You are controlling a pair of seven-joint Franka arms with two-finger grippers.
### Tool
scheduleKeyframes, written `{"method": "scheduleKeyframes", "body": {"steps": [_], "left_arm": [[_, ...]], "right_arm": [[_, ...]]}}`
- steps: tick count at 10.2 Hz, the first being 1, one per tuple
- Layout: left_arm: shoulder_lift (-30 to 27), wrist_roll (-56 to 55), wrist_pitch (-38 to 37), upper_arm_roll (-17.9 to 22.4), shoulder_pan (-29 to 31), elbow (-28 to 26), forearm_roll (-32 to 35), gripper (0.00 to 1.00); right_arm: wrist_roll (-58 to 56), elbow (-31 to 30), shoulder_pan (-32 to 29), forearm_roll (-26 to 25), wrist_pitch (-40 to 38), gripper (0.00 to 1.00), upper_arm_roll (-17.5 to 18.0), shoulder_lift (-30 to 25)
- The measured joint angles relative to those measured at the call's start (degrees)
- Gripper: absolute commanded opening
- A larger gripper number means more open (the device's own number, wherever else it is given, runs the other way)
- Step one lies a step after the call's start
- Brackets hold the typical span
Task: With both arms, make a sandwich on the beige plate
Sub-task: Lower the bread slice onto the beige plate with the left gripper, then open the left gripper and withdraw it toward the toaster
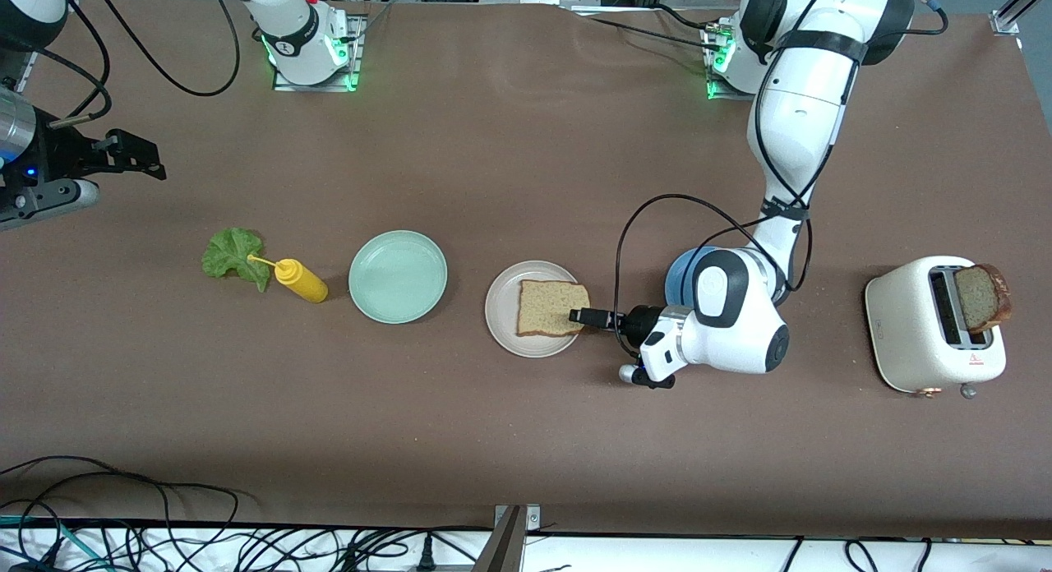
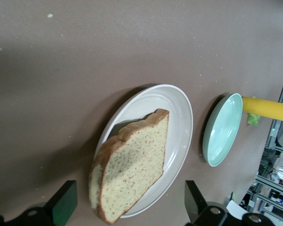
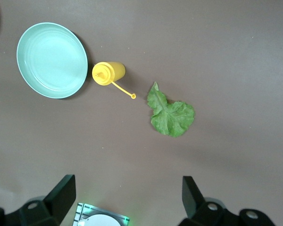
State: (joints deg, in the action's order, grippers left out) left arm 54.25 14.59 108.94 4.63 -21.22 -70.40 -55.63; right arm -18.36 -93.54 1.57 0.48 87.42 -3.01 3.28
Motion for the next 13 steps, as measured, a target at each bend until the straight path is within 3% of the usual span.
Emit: {"method": "scheduleKeyframes", "body": {"steps": [3,8,13], "left_arm": [[-0.56,-0.01,0.02,1.95,0.18,0.12,2.04,1.0],[-5.15,-6.16,-1.07,5.27,0.68,0.49,15.02,1.0],[-10.56,-7.22,-8.48,8.02,2.15,0.49,32.07,1.0]], "right_arm": [[0.0,0.0,0.0,0.0,0.0,1.0,0.0,0.0],[0.0,0.01,-0.01,0.0,0.0,1.0,-0.02,0.0],[0.0,0.01,-0.24,-0.01,0.0,1.0,-0.29,0.0]]}}
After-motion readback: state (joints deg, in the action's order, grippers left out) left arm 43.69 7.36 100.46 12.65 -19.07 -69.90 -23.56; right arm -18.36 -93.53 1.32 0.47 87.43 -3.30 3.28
